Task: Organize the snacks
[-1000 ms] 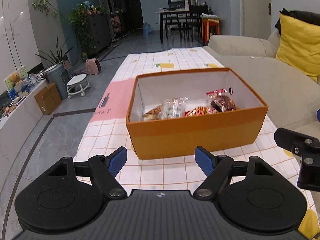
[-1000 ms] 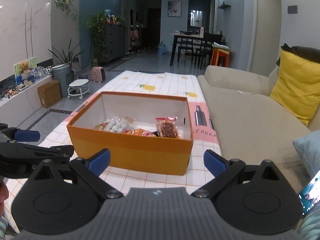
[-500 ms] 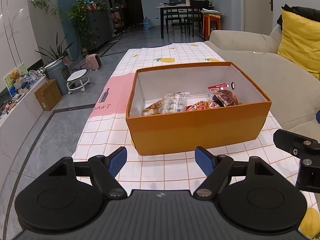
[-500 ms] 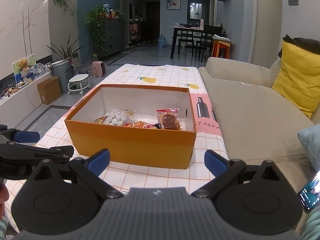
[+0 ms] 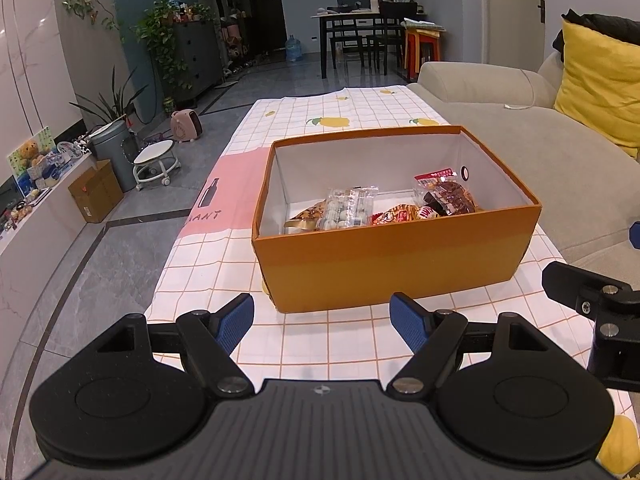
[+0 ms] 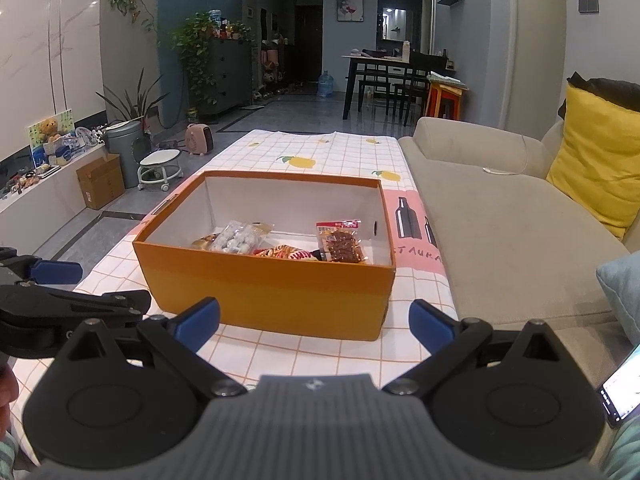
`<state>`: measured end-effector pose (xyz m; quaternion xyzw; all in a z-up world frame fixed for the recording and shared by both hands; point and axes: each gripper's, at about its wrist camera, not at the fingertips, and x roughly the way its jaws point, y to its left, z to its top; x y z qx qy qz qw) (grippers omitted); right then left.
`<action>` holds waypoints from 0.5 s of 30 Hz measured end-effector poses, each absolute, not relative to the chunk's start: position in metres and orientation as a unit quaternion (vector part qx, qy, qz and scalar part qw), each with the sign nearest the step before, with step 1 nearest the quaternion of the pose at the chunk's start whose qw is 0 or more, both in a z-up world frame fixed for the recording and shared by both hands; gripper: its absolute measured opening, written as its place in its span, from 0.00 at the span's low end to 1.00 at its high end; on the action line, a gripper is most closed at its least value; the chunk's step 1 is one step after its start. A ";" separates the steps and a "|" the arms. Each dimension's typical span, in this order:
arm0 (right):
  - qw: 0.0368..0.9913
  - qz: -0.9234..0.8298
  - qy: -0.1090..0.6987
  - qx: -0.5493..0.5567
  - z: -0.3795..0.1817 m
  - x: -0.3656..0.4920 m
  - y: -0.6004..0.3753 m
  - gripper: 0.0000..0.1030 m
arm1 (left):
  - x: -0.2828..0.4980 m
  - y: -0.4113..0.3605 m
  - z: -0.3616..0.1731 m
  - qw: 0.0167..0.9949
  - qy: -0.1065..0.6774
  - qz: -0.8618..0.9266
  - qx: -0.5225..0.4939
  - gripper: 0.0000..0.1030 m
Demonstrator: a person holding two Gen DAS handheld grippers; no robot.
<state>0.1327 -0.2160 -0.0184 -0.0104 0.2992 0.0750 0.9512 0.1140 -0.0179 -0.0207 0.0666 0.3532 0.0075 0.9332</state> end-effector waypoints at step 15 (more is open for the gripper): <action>0.951 0.075 0.301 -0.005 -0.017 0.133 -0.215 0.96 | 0.115 -0.018 -0.021 0.933 0.354 0.009 0.065 0.88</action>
